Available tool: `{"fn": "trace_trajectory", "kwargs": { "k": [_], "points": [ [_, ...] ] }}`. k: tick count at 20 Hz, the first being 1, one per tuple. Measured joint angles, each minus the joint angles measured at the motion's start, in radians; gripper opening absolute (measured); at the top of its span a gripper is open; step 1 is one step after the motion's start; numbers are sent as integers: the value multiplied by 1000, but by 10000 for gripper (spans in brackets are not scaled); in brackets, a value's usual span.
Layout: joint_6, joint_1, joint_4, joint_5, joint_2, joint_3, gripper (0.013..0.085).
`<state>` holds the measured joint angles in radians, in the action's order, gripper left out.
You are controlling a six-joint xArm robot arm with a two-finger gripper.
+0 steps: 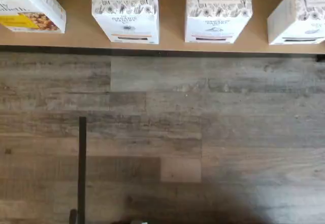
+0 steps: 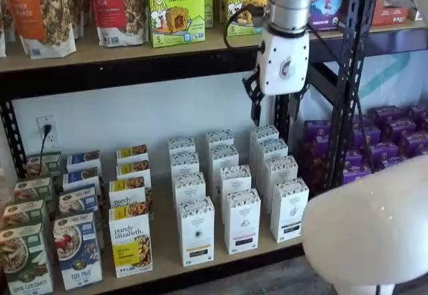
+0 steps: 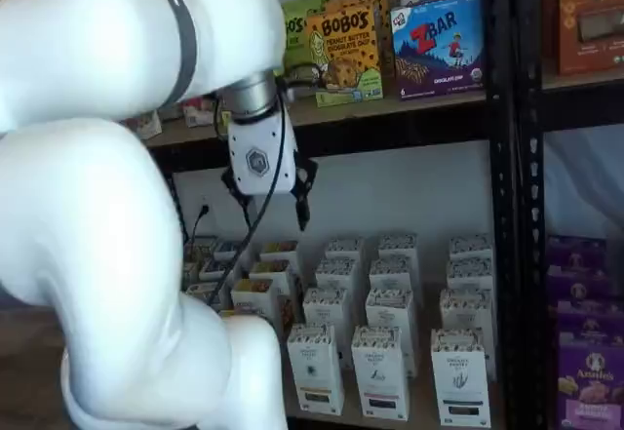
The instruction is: Pick up the white box with a yellow strip in the middle, on the bottom shelf, the fourth box from the left
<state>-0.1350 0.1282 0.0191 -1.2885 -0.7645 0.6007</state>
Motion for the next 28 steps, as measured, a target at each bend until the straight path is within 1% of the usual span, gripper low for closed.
{"fn": "trace_trajectory", "kwargs": {
  "k": [1,2,4,5,6,7,9,10,11,13,15,16,17,19,21,23,27,28],
  "points": [
    [-8,8,-3,31,15,-16,850],
    [-24,22,-9,81,40,-40,850],
    [-39,33,-20,112,57,-52,850],
    [-53,44,-29,136,75,-61,850],
    [-73,58,-42,183,103,-77,850],
    [-77,60,-45,192,107,-81,850],
    [-115,80,-77,246,139,-97,850],
    [-135,93,-89,290,168,-109,850],
    [-138,95,-87,306,175,-113,850],
    [-134,98,-71,372,188,-136,850],
    [-146,108,-73,431,213,-151,850],
    [-146,112,-66,462,230,-158,850],
    [-141,119,-48,503,267,-160,850],
    [-149,127,-46,533,307,-157,850],
    [-165,138,-53,583,359,-156,850],
    [-186,145,-69,617,403,-150,850],
    [-250,158,-130,685,510,-124,850],
    [-259,159,-139,700,530,-119,850]
  ]
}}
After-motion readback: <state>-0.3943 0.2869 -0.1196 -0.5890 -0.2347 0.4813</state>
